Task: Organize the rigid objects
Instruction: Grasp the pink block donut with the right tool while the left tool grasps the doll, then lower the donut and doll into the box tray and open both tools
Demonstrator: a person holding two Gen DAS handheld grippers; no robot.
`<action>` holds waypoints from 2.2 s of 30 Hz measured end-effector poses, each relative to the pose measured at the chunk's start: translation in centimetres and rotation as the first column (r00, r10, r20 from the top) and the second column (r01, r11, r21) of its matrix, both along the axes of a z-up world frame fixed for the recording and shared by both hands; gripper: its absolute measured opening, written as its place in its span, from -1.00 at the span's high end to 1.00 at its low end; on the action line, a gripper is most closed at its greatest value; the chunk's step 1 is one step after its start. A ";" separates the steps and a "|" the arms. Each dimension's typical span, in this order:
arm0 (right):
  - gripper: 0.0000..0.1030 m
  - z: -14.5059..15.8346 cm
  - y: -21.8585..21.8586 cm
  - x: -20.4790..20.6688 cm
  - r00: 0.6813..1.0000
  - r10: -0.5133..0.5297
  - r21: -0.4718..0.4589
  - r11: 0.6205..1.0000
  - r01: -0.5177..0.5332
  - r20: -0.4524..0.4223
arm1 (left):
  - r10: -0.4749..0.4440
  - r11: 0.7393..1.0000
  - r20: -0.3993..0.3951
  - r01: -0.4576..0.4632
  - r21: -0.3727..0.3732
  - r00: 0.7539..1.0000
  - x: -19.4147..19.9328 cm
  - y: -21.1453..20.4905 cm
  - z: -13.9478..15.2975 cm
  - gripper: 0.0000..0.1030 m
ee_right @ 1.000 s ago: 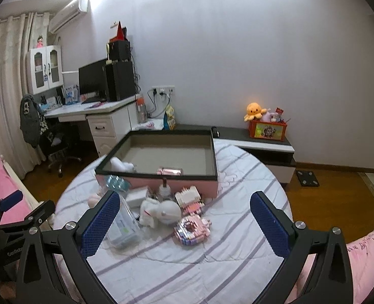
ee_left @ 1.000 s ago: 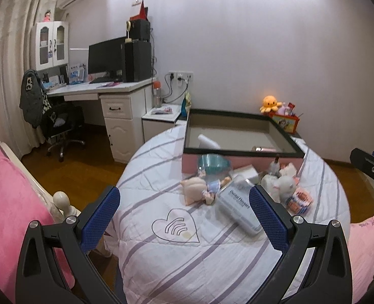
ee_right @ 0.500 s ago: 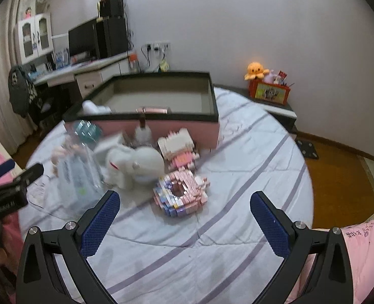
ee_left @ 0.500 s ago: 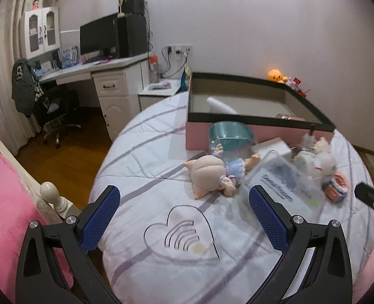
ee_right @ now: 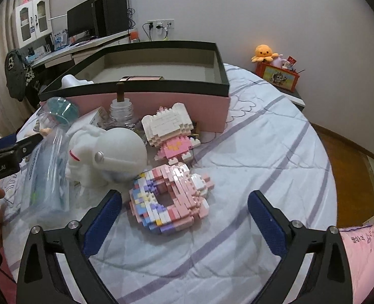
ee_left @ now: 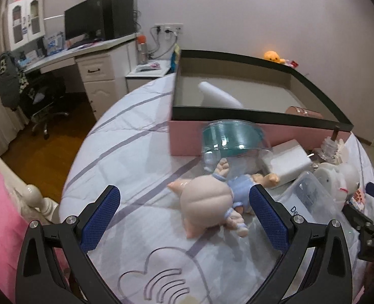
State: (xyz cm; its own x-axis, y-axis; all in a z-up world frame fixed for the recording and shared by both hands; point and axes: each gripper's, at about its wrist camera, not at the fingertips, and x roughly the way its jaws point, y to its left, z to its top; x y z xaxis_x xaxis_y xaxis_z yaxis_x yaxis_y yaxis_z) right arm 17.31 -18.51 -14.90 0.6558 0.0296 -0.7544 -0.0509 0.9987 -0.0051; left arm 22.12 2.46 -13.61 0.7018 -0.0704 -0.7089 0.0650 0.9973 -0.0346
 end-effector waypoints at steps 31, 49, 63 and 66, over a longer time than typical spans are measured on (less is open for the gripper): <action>-0.32 -0.5 -0.7 -0.2 0.998 0.055 0.057 0.997 -0.055 0.000 | -0.103 0.992 -0.026 0.101 -0.076 0.994 -2.9 -0.6 -0.9 -0.06; -0.32 -0.5 -0.5 -0.1 0.999 0.051 0.043 0.998 -0.051 -0.005 | -0.100 0.992 -0.042 0.096 -0.086 0.994 0.0 -1.1 -0.3 -0.46; -0.31 1.4 -0.5 -1.7 0.997 0.058 0.052 0.997 -0.061 0.058 | -0.050 0.993 0.055 0.056 -0.100 0.997 -3.6 1.0 1.4 -0.45; -0.31 2.3 -0.6 -2.1 0.995 0.060 0.053 0.997 -0.064 0.074 | -0.044 0.994 0.078 0.052 -0.095 0.996 -4.3 1.2 2.1 -0.45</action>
State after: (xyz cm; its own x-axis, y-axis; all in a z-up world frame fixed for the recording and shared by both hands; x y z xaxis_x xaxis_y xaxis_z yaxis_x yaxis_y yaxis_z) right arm 15.25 -19.07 -12.64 0.7045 0.1121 -0.7008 -0.1140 0.9925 0.0441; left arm 17.79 3.71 -11.46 0.7475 -0.1706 -0.6420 0.1188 0.9852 -0.1235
